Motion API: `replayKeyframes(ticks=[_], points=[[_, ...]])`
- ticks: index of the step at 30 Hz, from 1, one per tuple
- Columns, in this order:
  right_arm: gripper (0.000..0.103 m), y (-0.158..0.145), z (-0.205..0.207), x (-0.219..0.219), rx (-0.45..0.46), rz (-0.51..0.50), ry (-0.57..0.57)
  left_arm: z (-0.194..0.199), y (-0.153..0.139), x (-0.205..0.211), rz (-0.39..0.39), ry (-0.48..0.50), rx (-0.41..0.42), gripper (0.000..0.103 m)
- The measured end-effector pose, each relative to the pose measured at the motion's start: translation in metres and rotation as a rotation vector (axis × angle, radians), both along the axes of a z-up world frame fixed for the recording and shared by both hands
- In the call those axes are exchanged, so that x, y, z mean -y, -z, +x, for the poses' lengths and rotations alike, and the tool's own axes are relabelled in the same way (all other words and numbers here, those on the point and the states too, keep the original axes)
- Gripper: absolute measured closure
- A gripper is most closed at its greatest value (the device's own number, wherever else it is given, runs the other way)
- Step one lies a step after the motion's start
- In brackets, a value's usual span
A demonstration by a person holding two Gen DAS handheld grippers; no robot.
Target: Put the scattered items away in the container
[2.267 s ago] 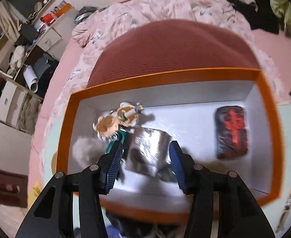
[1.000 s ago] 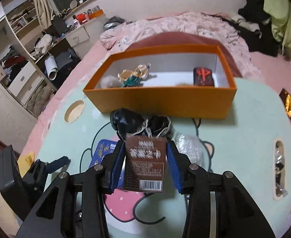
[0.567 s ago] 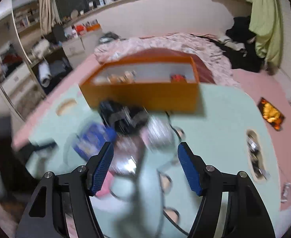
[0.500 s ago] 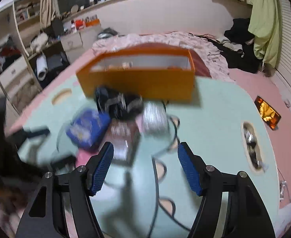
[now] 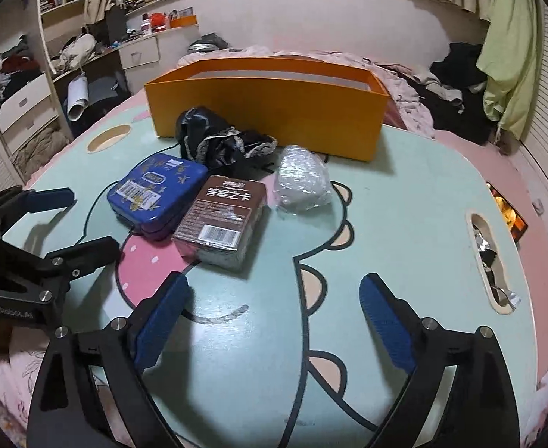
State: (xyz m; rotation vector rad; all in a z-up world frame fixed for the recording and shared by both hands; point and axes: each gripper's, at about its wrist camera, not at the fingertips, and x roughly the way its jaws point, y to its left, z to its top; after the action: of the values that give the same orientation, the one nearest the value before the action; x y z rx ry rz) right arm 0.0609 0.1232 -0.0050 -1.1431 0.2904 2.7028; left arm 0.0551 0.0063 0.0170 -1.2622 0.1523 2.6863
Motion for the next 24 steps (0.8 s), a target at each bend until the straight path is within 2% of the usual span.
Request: replayKeyframes(ticks=[5, 7, 12, 18, 21, 24], points=[[0.008, -0.006, 0.006, 0.006, -0.005, 0.002, -0.009, 0.000, 0.000, 0.001, 0.000, 0.002, -0.001, 0.000], [0.004, -0.005, 0.008, 0.006, 0.004, -0.003, -0.005, 0.000, 0.000, 0.001, 0.000, 0.002, 0.000, 0.000], [0.004, -0.006, 0.011, 0.007, 0.002, 0.000, 0.006, 0.000, 0.000, 0.001, 0.001, 0.002, 0.000, 0.000], [0.002, -0.010, 0.015, 0.015, -0.003, 0.070, 0.023, 0.002, 0.001, 0.001, 0.001, 0.000, -0.001, 0.000], [0.002, -0.008, 0.015, 0.008, 0.005, -0.020, -0.022, 0.002, 0.001, 0.001, 0.001, 0.000, -0.001, 0.000], [0.001, -0.009, 0.020, 0.003, -0.027, -0.059, -0.026, 0.002, 0.001, 0.001, 0.002, 0.000, -0.001, 0.000]])
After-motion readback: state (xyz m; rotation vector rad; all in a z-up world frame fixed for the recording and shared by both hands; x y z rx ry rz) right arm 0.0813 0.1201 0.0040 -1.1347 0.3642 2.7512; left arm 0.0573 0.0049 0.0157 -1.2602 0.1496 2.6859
